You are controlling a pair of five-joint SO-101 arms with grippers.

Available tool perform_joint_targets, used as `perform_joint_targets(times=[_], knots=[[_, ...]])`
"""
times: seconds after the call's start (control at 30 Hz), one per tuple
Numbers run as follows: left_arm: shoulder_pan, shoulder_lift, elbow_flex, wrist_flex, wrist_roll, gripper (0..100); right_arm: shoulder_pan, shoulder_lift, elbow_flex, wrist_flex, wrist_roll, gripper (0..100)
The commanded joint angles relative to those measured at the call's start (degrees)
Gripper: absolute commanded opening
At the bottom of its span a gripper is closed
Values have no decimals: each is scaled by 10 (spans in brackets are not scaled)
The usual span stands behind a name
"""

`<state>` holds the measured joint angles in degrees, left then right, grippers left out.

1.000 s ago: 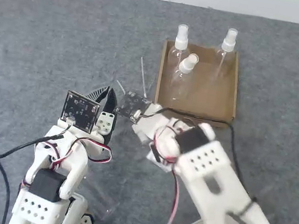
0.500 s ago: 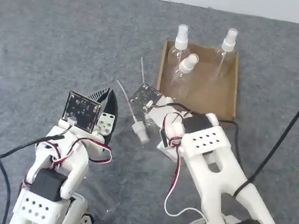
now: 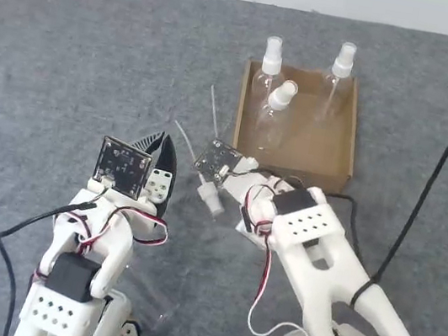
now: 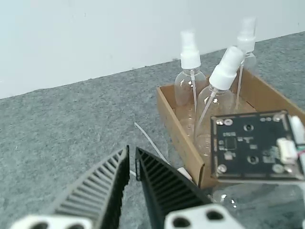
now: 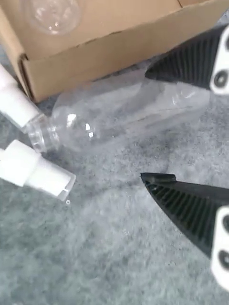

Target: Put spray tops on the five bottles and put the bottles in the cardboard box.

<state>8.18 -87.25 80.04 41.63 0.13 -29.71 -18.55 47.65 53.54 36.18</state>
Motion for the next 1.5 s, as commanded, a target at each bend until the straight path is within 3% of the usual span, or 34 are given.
perform_joint_targets(times=[0.0,0.17,0.37,0.83,1.13,1.3,1.47], knots=[[-4,-5,-7,-17,2,11,-7,7,29,0,8,164],[-4,-5,-7,-17,2,11,-8,-32,-2,61,8,166],[-4,-5,-7,-17,2,11,-7,-74,-104,138,9,258],[-4,-6,-7,-17,2,11,-3,100,-125,95,45,302],[-4,-6,-7,-17,2,11,-7,102,-71,80,43,204],[-4,-5,-8,-17,2,11,-7,39,-10,80,42,147],[-4,-5,-9,-17,2,11,4,-61,16,119,-5,40]])
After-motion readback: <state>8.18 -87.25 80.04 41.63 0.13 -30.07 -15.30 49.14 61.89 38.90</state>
